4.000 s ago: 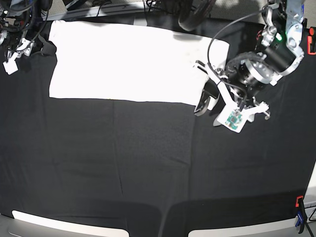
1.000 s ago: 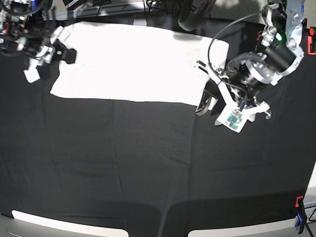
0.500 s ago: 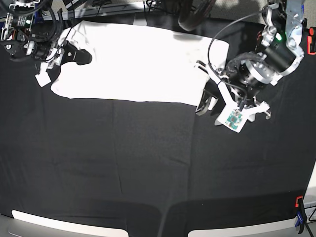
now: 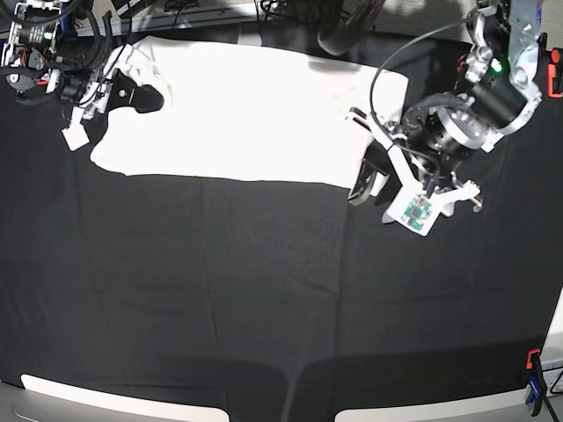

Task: Layout the t-shirt on the table in an organized manner, then fold the t-shirt properly
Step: 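Fold the held end over toward the left gripper with the right gripper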

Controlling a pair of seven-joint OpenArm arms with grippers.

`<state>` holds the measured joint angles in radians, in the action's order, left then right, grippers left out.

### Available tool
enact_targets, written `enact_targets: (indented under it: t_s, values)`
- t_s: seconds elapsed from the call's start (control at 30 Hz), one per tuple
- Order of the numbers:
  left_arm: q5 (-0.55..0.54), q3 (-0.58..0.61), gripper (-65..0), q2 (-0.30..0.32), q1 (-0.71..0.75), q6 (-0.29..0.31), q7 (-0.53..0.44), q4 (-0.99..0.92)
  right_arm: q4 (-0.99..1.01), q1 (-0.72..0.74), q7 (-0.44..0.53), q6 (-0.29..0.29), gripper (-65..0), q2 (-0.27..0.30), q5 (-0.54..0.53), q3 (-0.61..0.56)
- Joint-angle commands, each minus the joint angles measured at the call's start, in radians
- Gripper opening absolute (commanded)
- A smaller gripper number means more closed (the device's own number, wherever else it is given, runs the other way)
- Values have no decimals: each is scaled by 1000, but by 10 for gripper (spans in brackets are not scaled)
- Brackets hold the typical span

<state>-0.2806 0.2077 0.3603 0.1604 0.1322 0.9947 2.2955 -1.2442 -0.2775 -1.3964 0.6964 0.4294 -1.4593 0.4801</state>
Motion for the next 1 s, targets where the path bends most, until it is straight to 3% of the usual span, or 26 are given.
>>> enact_targets:
  t_s: [0.0, 0.13, 0.33, 0.5, 0.8, 0.97]
  values:
    - [-2, -4, -381, 3, -8, -2, -23, 18, -10, 6, 0, 2, -432, 16, -24, 4]
    - [-2, -4, -381, 3, -8, -2, -23, 18, -10, 6, 0, 2, -650, 17, -24, 4]
    - [-2, -4, -381, 3, -8, -2, -23, 18, -10, 31, 0, 2, -650, 25, -24, 8]
    - [-2, -4, -381, 3, -8, -2, -23, 18, -10, 69, 0, 2, -650, 70, -24, 42]
    - [-2, -4, -381, 3, -8, -2, -23, 17, -10, 182, 0, 2, -650, 149, -24, 240]
    - [-2, -4, -381, 3, -8, -2, -23, 17, -10, 278, 0, 2, -650, 150, 168, 372]
